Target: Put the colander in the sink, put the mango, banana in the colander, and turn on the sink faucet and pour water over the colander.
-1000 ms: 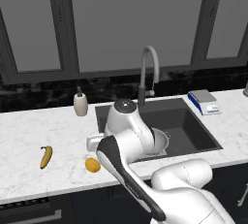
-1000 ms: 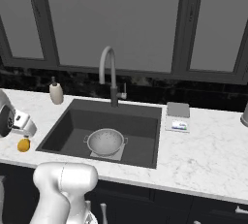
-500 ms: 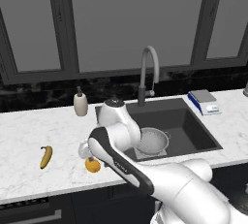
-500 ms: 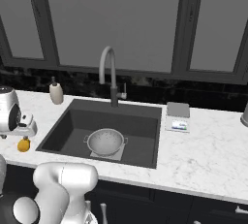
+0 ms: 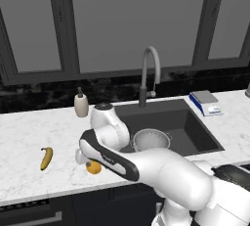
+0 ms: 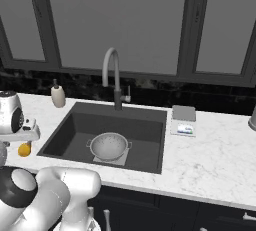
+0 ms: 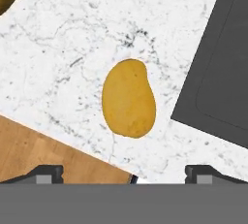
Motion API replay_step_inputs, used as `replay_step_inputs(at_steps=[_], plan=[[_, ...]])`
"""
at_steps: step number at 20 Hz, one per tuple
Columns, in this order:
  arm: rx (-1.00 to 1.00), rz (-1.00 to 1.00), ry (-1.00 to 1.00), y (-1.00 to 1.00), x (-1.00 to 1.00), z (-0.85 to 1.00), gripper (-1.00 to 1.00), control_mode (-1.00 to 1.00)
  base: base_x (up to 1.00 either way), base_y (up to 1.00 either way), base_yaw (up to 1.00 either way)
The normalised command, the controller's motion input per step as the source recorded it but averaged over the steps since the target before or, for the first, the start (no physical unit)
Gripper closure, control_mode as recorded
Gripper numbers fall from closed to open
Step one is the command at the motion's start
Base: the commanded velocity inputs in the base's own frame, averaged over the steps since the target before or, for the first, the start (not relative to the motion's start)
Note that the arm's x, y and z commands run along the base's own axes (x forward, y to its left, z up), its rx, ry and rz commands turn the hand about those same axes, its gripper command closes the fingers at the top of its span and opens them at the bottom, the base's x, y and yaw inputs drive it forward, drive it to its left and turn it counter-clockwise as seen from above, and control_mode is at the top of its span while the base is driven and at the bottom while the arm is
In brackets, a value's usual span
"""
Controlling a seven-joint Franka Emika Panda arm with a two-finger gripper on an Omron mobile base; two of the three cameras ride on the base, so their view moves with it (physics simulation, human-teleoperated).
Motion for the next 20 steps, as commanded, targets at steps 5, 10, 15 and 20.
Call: replay_step_inputs(at_steps=[5, 10, 15, 20], plan=[[-0.06, 0.0, 0.0, 0.0, 0.19, -0.35, -1.0, -1.0, 0.0, 0.0, 0.0], [0.0, 0.0, 0.0, 0.02, 0.21, -0.29, -1.0, -1.0, 0.0, 0.0, 0.0], [0.0, 0.0, 0.0, 0.1, 0.13, -0.3, -1.0, -1.0, 0.0, 0.0, 0.0], [0.0, 0.0, 0.0, 0.13, 0.1, -0.31, -1.0, -1.0, 0.0, 0.0, 0.0]])
